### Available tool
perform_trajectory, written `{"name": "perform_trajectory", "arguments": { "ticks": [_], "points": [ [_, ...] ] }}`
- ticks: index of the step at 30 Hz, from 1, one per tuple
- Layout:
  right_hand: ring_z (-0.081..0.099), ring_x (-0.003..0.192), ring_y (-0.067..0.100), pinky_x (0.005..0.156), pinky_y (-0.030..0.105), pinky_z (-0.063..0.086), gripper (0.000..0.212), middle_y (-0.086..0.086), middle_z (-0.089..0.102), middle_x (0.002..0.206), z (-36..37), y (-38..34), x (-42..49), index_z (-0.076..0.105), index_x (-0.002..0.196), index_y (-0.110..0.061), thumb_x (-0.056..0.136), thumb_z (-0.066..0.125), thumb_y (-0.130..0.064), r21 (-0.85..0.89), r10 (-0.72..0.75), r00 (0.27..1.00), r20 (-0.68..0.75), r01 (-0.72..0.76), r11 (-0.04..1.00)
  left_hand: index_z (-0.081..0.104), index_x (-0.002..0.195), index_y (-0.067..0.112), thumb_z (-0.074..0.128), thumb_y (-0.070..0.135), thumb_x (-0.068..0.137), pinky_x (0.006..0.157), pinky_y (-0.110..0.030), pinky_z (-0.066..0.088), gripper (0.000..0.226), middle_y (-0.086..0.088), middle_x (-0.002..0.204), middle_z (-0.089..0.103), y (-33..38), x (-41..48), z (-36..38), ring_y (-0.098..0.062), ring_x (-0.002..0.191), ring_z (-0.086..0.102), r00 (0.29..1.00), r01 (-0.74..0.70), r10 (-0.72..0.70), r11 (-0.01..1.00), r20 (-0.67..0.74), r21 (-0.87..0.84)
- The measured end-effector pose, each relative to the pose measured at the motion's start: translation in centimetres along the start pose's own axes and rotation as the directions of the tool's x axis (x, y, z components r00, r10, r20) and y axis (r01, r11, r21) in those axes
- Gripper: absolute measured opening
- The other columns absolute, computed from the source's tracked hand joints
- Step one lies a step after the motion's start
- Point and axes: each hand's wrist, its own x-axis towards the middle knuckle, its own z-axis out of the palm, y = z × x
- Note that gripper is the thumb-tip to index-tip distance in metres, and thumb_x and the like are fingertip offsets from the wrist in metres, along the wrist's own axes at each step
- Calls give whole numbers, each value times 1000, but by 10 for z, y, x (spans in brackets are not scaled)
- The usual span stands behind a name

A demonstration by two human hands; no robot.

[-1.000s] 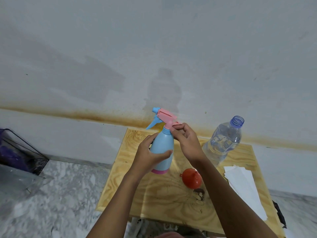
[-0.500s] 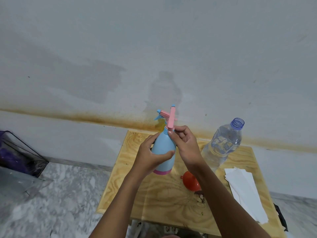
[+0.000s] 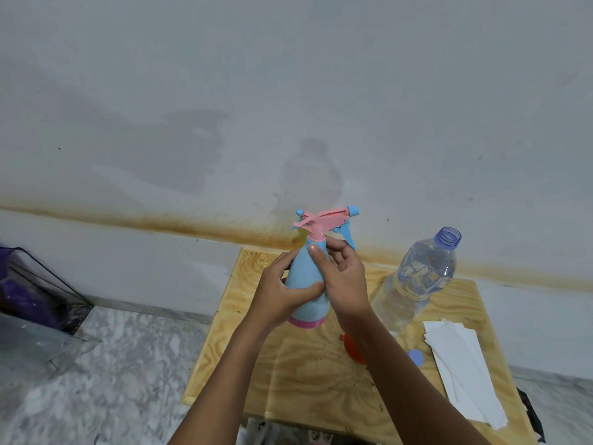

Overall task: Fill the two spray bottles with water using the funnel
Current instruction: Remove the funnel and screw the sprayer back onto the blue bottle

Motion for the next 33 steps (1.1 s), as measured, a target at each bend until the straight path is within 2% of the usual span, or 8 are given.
{"name": "perform_trajectory", "arguments": {
  "ticks": [8, 11, 15, 20, 24, 26, 29, 33],
  "points": [
    [71, 95, 24, 82, 39, 59, 12, 6, 74, 98, 2, -1, -1, 65, 105, -10, 93, 62, -11, 134, 24, 1000, 10, -25, 991, 65, 123, 30, 82, 35, 64, 71, -24, 57, 61, 10, 111, 72, 5, 1, -6, -10, 101, 70, 1000, -15, 15, 999, 22, -37],
    [69, 97, 25, 85, 43, 58, 14, 5, 72, 100, 1, -2, 2, 64, 102, -17, 89, 70, -14, 18, -41, 999, 27, 41, 999, 66, 122, 31, 82, 35, 65, 70, -23, 56, 59, 10, 110, 72, 6, 2, -8, -9, 101, 69, 999, -15, 16, 999, 36, -50],
    [61, 108, 7, 94, 31, 52, 31, -14, 67, 109, -2, -10, 8, 63, 112, -34, 90, 70, -13, -153, -82, 985, 150, 105, 983, 65, 124, 34, 84, 33, 67, 76, -29, 59, 60, 9, 115, 71, 3, 2, -9, -12, 107, 68, 998, -6, 8, 999, 55, -38],
    [62, 108, 14, 92, 30, 51, 22, 0, 66, 113, -18, -26, 9, 66, 114, -24, 99, 52, -14, -313, -3, 928, 373, 130, 941, 66, 124, 33, 87, 35, 65, 87, -42, 59, 63, 5, 118, 70, -1, 1, -13, -19, 111, 66, 998, 9, -6, 999, 55, -51],
    [66, 96, 15, 83, 28, 53, 9, 12, 68, 105, -16, -30, 8, 59, 103, -6, 94, 61, -7, -221, -21, 946, 324, 97, 970, 68, 120, 29, 87, 34, 64, 89, -49, 59, 60, 1, 114, 72, -2, 1, -10, -20, 107, 69, 995, 42, -37, 998, 92, -51],
    [68, 91, 19, 80, 34, 54, 21, 18, 68, 104, -13, -25, 8, 54, 101, -1, 88, 70, -8, -217, -28, 970, 240, 82, 973, 68, 118, 33, 87, 35, 63, 88, -51, 59, 58, 1, 114, 73, -2, 2, -6, -19, 106, 70, 993, 63, -58, 997, 99, -51],
    [69, 99, 21, 84, 38, 56, 31, 13, 70, 110, -14, -27, 7, 55, 109, -7, 86, 74, -14, -250, -13, 970, 243, 75, 965, 68, 117, 38, 86, 33, 64, 89, -50, 59, 56, 3, 115, 72, -3, 2, -4, -19, 107, 70, 990, 68, -60, 996, 129, -55],
    [69, 99, 10, 81, 22, 54, 23, -3, 73, 109, -23, -38, 5, 65, 118, -16, 99, 53, -16, -272, 80, 911, 404, 37, 962, 68, 120, 30, 86, 32, 63, 89, -45, 59, 61, 2, 115, 72, -4, 2, -5, -19, 106, 70, 984, 78, -64, 994, 167, -79]
  ]
}}
